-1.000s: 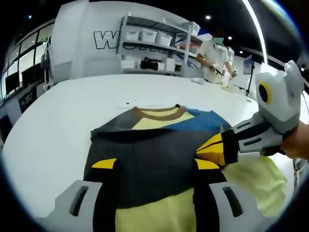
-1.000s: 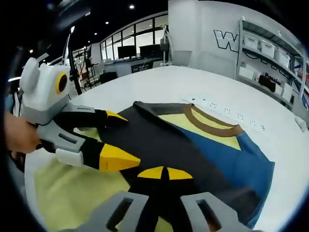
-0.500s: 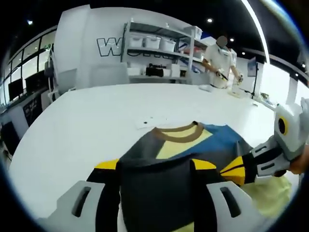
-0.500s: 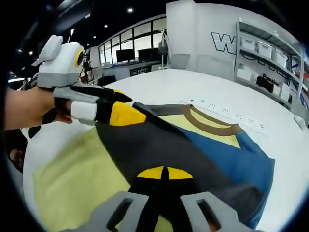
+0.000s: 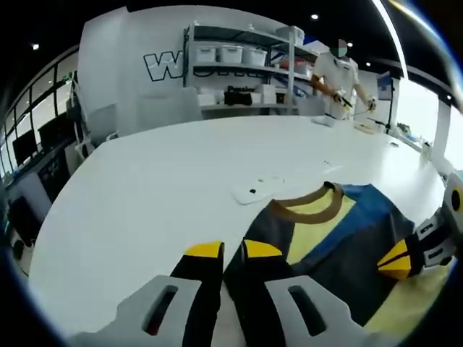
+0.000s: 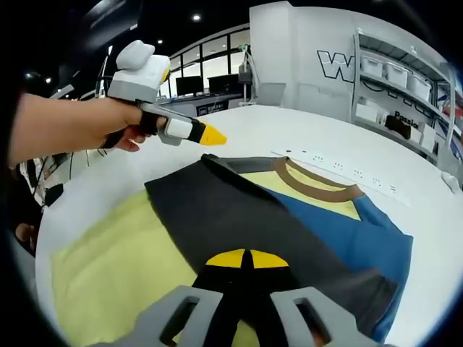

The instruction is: Fold the garment on the visible template until the final outline fits inside the template.

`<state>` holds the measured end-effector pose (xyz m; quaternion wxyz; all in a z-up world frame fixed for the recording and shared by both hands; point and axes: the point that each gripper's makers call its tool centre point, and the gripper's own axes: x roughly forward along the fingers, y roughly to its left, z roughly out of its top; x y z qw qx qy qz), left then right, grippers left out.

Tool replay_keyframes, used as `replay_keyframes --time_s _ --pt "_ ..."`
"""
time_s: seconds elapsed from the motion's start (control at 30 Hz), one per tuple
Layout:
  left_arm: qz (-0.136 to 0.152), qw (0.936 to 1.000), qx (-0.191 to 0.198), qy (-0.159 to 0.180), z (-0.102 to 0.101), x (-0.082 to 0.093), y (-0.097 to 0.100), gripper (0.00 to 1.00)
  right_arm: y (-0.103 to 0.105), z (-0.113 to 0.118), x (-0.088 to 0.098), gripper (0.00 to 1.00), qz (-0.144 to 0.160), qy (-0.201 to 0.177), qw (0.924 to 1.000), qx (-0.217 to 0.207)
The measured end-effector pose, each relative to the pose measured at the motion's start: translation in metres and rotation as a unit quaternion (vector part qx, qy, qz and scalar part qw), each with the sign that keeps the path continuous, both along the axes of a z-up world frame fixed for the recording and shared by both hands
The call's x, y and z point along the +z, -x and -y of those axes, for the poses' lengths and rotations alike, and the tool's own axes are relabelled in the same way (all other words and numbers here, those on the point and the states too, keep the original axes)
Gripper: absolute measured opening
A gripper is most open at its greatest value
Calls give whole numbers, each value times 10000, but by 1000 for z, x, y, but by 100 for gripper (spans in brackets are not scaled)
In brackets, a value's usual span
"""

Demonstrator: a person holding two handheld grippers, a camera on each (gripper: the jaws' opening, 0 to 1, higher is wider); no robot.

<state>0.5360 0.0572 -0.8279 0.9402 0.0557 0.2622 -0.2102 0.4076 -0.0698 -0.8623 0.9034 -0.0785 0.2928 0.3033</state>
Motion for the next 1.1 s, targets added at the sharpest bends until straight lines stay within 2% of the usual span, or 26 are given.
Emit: replay_keyframes --time_s 0.07,0.13,0.23,0.47,0.67,0.8,0.87,1.1 --pt "-158 9997 -75 -166 -2 -8 -2 0 1 0 0 0 -1 -14 10000 -1" --pt "-224 9996 -114 -150 -1 -10 -3 0 2 1 0 0 3 -25 10000 -1" --pt "-390 9985 -261 -266 0 -16 -3 4 2 1 0 0 18 -44 10000 -5" --pt "-559 9971 -378 -355 1 -21 -2 7 2 0 0 0 24 -68 10000 -10" --pt "-818 9944 -478 -469 2 -33 2 8 2 0 0 0 33 -97 9999 -26" --pt "-894 9943 -457 -368 3 -32 3 5 2 0 1 0 40 -115 9999 -34" --pt "-941 9935 -484 -414 3 -33 2 0 2 0 0 0 46 -119 9999 -34" --pt "-1072 9904 -549 -684 -2 -31 -4 0 2 1 0 0 69 -128 9999 -25"
